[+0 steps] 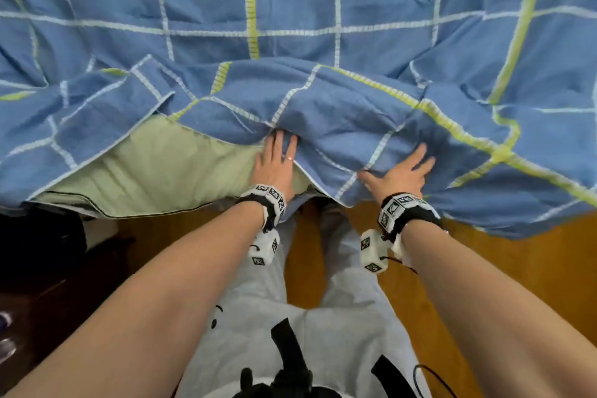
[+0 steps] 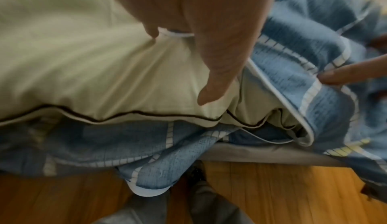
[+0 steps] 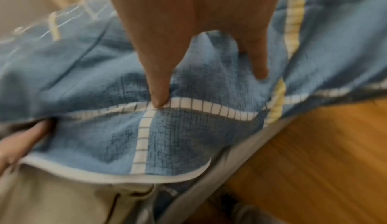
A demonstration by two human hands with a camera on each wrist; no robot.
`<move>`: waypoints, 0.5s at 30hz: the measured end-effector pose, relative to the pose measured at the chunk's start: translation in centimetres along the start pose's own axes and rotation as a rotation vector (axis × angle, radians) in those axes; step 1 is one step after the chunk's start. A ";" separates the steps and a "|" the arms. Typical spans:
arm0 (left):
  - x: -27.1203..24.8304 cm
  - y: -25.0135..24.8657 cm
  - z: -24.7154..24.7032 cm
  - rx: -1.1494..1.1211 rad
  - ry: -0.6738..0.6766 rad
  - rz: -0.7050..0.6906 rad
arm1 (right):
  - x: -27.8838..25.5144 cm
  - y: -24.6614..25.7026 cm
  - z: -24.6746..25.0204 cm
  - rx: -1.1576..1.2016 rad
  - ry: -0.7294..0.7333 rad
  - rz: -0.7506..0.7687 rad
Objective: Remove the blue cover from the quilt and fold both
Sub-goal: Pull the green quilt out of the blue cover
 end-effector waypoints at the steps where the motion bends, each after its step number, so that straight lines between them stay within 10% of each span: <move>1: 0.4 -0.2 0.2 0.028 -0.031 0.000 | 0.7 -0.7 -0.8 0.126 0.074 -0.062; 7: 1.1 -0.3 6.3 -0.076 -0.166 0.073 | 0.1 0.4 0.8 0.255 0.155 0.076; 12: 0.5 1.5 11.2 -0.398 0.182 0.314 | -1.7 3.2 6.4 0.317 0.045 0.140; 15: -0.4 0.3 14.0 -0.561 0.103 0.165 | -3.6 5.8 9.9 0.402 -0.058 0.188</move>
Point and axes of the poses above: each hand's wrist, its own x-axis towards the middle knuckle, its own z-axis out of the back of the hand, y = z × x, the point moved 5 cm from there along x, towards the middle knuckle, and after that the axes turned 1 degree about -z, right-handed, at the moved point
